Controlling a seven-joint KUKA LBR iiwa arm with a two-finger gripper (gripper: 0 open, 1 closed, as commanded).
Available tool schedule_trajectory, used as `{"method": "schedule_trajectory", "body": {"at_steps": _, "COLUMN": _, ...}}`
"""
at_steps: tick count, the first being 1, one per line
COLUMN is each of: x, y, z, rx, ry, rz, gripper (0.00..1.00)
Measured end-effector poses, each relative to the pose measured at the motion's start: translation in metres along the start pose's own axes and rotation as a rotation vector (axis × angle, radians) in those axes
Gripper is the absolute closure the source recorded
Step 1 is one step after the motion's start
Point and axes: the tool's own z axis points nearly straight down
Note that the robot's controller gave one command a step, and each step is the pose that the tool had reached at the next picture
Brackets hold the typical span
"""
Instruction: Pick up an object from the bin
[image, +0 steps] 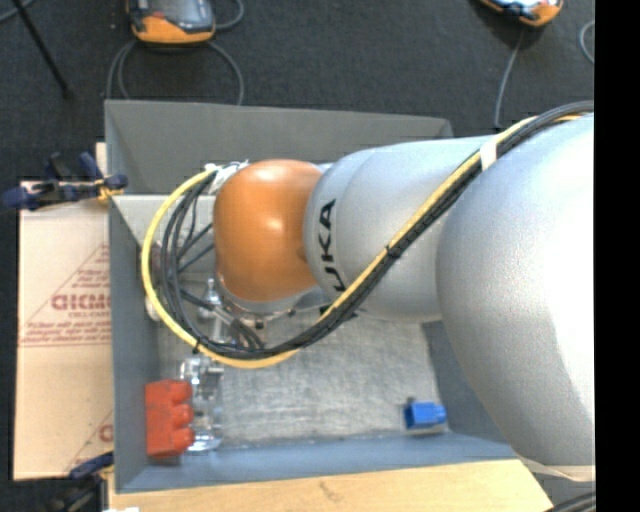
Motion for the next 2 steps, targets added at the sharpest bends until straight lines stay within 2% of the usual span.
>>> {"method": "schedule_trajectory", "body": {"at_steps": 1, "x": -0.015, "y": -0.005, "z": 0.092, "rx": 0.004, "ry": 0.003, "rz": 0.066, "gripper": 0.0}}
{"method": "schedule_trajectory", "body": {"at_steps": 2, "x": -0.007, "y": 0.014, "z": 0.087, "rx": 0.004, "ry": -0.016, "rz": -0.211, "gripper": 0.0}}
